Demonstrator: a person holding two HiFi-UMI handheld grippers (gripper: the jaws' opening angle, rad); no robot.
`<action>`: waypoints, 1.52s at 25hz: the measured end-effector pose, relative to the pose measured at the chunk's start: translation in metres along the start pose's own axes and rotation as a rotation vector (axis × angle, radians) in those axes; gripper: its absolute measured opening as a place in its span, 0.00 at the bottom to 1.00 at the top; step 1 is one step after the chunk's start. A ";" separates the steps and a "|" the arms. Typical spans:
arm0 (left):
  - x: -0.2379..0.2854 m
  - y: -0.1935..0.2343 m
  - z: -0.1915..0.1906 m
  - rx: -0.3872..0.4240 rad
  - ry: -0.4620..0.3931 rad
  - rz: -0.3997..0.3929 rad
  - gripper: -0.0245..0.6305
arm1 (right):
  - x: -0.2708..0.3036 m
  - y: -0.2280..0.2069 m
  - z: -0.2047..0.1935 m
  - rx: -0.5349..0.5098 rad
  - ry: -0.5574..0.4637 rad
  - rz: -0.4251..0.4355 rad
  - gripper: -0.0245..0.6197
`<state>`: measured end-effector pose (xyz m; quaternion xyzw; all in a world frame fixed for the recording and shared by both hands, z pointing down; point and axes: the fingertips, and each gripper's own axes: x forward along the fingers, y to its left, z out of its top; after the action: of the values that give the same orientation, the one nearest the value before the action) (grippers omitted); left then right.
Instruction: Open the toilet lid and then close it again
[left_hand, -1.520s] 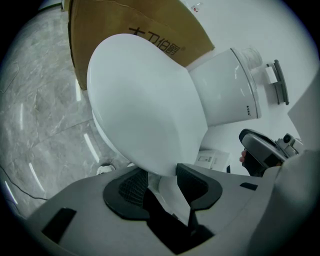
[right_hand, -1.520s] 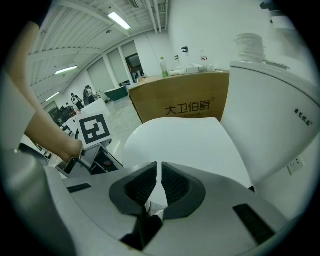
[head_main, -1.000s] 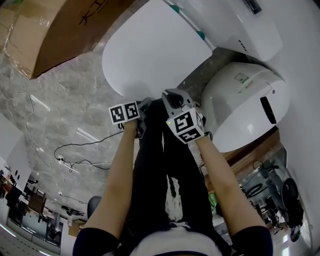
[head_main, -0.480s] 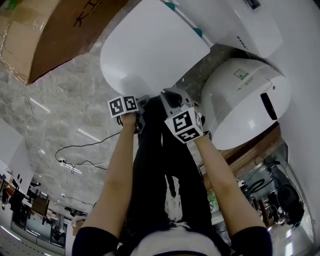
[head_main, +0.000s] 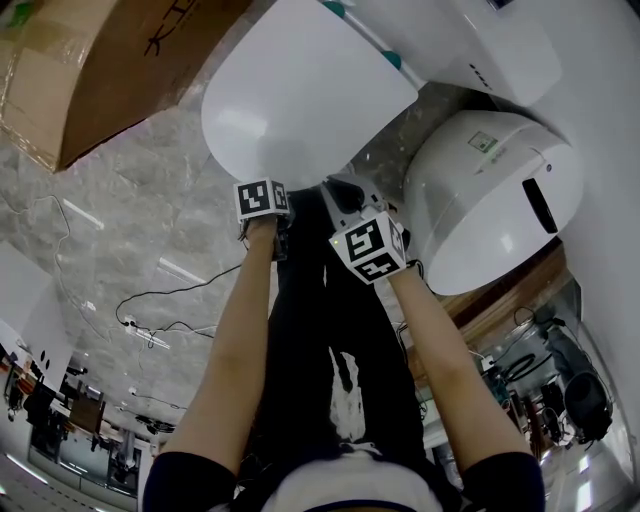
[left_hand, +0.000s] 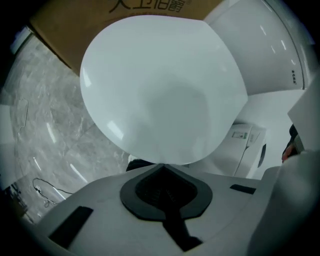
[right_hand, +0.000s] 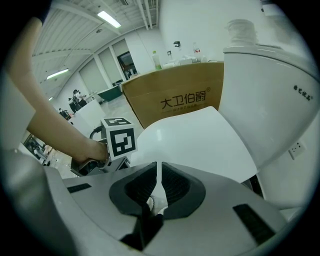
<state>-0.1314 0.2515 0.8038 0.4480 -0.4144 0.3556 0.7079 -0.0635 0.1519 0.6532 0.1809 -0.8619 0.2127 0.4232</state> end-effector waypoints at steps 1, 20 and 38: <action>-0.004 -0.001 0.002 -0.020 -0.016 -0.008 0.04 | -0.001 0.001 0.001 0.008 -0.002 0.000 0.08; -0.195 -0.125 0.038 0.450 -0.721 -0.177 0.04 | -0.061 0.021 0.043 0.218 -0.077 0.052 0.05; -0.230 -0.145 0.007 0.463 -0.718 -0.199 0.04 | -0.093 0.036 0.052 0.205 -0.114 0.074 0.05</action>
<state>-0.0995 0.1642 0.5477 0.7278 -0.4983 0.1908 0.4308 -0.0618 0.1677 0.5422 0.2032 -0.8643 0.3046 0.3449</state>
